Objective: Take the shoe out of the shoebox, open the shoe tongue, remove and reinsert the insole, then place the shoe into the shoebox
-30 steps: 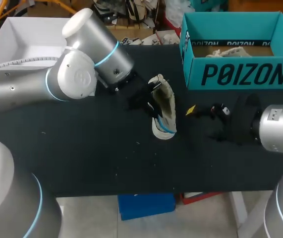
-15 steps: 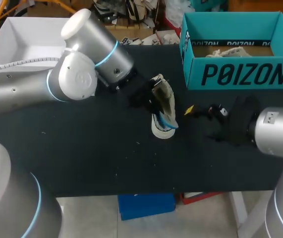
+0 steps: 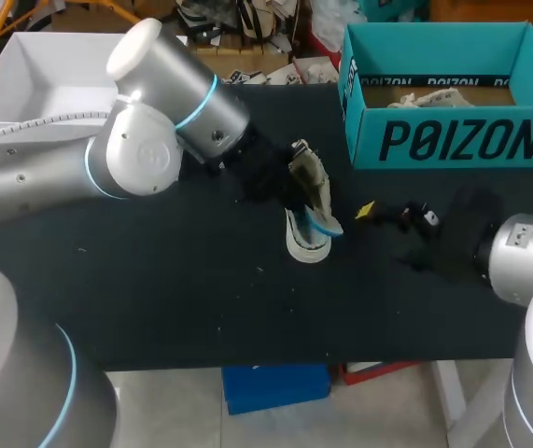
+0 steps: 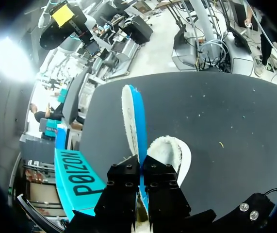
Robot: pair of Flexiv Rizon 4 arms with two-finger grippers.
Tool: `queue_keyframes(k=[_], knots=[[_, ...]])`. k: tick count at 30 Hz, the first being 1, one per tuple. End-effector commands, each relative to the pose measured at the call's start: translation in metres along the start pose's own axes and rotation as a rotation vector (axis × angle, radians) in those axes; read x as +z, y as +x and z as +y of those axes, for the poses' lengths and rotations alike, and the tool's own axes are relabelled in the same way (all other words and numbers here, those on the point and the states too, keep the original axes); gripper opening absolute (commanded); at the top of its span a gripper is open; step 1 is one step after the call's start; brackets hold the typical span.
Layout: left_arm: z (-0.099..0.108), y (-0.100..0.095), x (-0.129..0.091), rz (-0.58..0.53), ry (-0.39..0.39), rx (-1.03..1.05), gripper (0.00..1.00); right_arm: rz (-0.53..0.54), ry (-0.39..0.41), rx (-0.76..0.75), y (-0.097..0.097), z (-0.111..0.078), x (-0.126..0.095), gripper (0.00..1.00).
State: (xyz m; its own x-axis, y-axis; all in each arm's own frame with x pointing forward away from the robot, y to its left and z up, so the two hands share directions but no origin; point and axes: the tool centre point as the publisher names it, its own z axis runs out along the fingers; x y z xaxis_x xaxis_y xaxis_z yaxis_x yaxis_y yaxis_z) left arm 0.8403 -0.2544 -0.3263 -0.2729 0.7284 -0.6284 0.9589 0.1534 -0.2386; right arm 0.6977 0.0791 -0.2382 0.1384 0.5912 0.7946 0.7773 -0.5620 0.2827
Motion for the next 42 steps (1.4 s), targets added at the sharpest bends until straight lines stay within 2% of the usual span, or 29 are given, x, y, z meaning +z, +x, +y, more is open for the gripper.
queue_keyframes(k=[1, 10, 19, 35, 38, 42], knots=[[-0.011, 0.003, -0.004, -0.027, -0.014, 0.014, 0.0, 0.008, 0.117, 0.0, -0.003, 0.004, -0.005, 1.0], [-0.018, 0.004, -0.005, -0.107, -0.026, 0.014, 0.0, 0.008, 0.117, 0.0, -0.003, 0.004, -0.005, 1.0], [-0.025, 0.003, -0.004, -0.141, -0.022, -0.005, 0.0, 0.008, 0.117, 0.0, -0.003, 0.004, -0.005, 1.0], [0.002, 0.006, 0.005, -0.104, -0.038, -0.005, 0.0, 0.008, 0.117, 0.0, -0.003, 0.004, -0.005, 1.0], [0.004, 0.005, 0.005, -0.126, -0.023, 0.007, 0.0, 0.008, 0.117, 0.0, -0.003, 0.004, -0.005, 1.0], [0.0, 0.003, 0.004, -0.184, 0.049, -0.005, 0.0, 0.008, 0.117, 0.0, -0.003, 0.004, -0.005, 1.0]])
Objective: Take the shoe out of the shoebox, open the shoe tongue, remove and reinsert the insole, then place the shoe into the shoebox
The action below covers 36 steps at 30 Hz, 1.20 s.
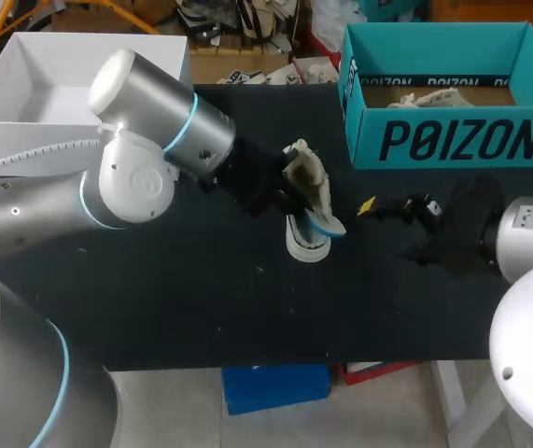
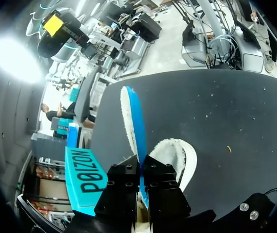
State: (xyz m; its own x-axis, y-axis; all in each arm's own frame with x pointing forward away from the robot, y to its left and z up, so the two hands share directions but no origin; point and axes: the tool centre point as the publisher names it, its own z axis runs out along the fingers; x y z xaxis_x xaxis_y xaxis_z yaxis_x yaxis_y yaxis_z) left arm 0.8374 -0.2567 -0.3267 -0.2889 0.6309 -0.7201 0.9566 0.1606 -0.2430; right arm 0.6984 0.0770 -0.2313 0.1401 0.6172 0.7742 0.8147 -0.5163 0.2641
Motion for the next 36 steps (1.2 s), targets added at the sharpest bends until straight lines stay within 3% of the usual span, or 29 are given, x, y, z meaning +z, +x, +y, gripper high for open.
queue_keyframes(k=[1, 12, 18, 25, 32, 36], knots=[[0.001, 0.003, 0.001, -0.062, 0.069, 0.001, 0.0, 0.037, 0.057, 0.016, -0.008, 0.0, -0.001, 1.0], [-0.025, 0.008, -0.011, -0.14, 0.144, 0.005, 0.0, 0.037, 0.057, 0.016, -0.008, 0.0, -0.001, 1.0], [-0.021, 0.022, -0.003, -0.066, 0.163, -0.019, 0.0, 0.037, 0.057, 0.016, -0.008, 0.0, -0.001, 1.0], [-0.008, 0.032, 0.002, 0.012, 0.102, -0.023, 0.42, 0.037, 0.057, 0.016, -0.008, 0.0, -0.001, 1.0], [0.005, 0.033, 0.002, 0.035, 0.057, -0.018, 0.37, 0.037, 0.057, 0.016, -0.008, 0.0, -0.001, 1.0], [0.008, 0.033, 0.003, 0.053, 0.044, -0.014, 0.26, 0.037, 0.057, 0.016, -0.008, 0.0, -0.001, 1.0]])
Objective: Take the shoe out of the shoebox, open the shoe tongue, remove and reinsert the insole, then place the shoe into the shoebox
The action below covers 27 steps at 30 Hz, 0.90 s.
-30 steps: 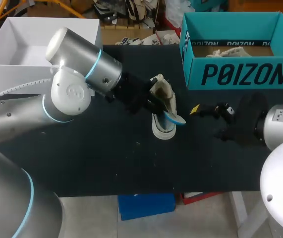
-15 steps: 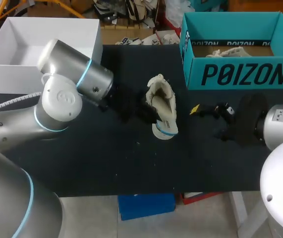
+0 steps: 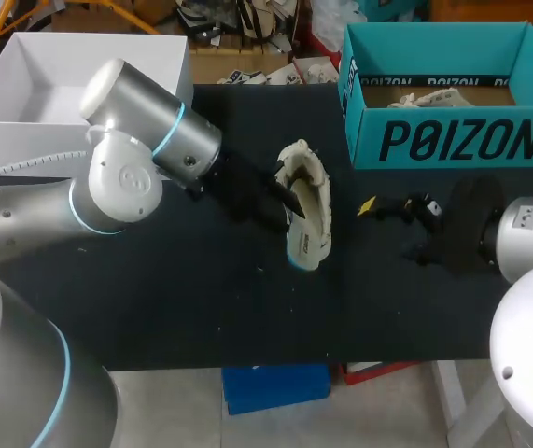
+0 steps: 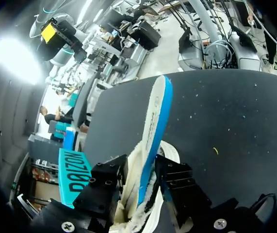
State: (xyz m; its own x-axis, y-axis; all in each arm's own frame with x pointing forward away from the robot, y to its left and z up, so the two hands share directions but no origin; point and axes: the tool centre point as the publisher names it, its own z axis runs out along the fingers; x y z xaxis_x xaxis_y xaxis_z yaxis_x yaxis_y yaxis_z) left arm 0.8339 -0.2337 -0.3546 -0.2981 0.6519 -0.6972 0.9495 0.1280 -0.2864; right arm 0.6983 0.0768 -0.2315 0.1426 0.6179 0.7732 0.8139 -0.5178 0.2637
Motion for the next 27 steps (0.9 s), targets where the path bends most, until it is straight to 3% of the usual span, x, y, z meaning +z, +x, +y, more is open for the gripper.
queue_keyframes(k=[1, 2, 6, 15, 27], knots=[[0.004, -0.002, 0.003, 0.037, -0.018, 0.0, 0.24, 0.039, 0.059, 0.015, -0.007, 0.0, -0.001, 1.0], [0.005, -0.001, 0.003, 0.044, -0.022, 0.002, 0.23, 0.039, 0.059, 0.015, -0.007, 0.0, -0.001, 1.0], [0.006, 0.002, 0.004, 0.08, -0.038, 0.008, 0.0, 0.039, 0.059, 0.015, -0.007, 0.0, -0.001, 1.0], [0.006, -0.001, 0.004, 0.084, -0.064, 0.03, 0.0, 0.039, 0.059, 0.015, -0.007, 0.0, -0.001, 1.0], [0.025, -0.009, 0.005, 0.094, -0.114, 0.011, 0.0, 0.039, 0.059, 0.015, -0.007, 0.0, -0.001, 1.0]])
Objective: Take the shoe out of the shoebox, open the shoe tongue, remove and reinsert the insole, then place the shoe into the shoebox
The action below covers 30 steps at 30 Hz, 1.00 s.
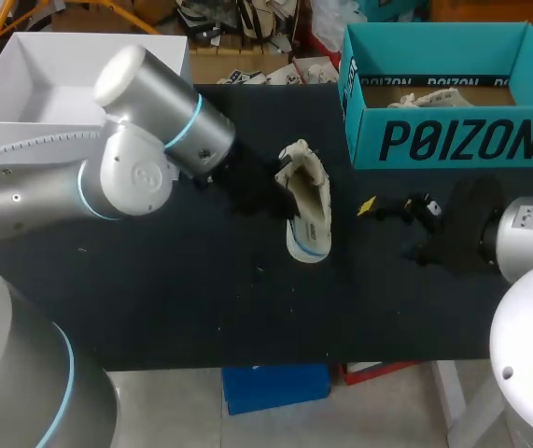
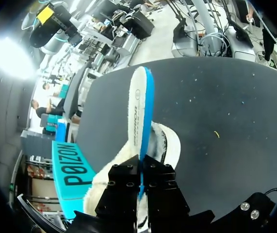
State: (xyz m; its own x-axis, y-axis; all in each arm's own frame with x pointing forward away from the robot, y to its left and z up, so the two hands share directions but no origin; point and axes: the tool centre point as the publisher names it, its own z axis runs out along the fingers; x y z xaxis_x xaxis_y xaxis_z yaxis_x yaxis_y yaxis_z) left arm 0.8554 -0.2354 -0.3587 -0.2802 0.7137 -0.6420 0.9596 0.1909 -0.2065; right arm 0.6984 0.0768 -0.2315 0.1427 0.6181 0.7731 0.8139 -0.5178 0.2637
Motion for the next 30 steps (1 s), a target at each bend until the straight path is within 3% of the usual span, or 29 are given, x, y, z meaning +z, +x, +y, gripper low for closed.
queue_keyframes(k=[1, 11, 24, 30], knots=[[0.005, -0.005, 0.004, 0.015, -0.022, -0.005, 0.0, 0.039, 0.059, 0.015, -0.007, 0.0, -0.001, 1.0], [0.018, -0.007, 0.01, 0.043, -0.053, -0.025, 0.0, 0.039, 0.059, 0.015, -0.007, 0.0, -0.001, 1.0], [0.024, -0.013, 0.001, 0.055, -0.133, -0.019, 0.0, 0.039, 0.059, 0.015, -0.007, 0.0, -0.001, 1.0], [0.032, -0.008, 0.006, 0.082, -0.153, -0.042, 0.0, 0.039, 0.059, 0.015, -0.007, 0.0, -0.001, 1.0]])
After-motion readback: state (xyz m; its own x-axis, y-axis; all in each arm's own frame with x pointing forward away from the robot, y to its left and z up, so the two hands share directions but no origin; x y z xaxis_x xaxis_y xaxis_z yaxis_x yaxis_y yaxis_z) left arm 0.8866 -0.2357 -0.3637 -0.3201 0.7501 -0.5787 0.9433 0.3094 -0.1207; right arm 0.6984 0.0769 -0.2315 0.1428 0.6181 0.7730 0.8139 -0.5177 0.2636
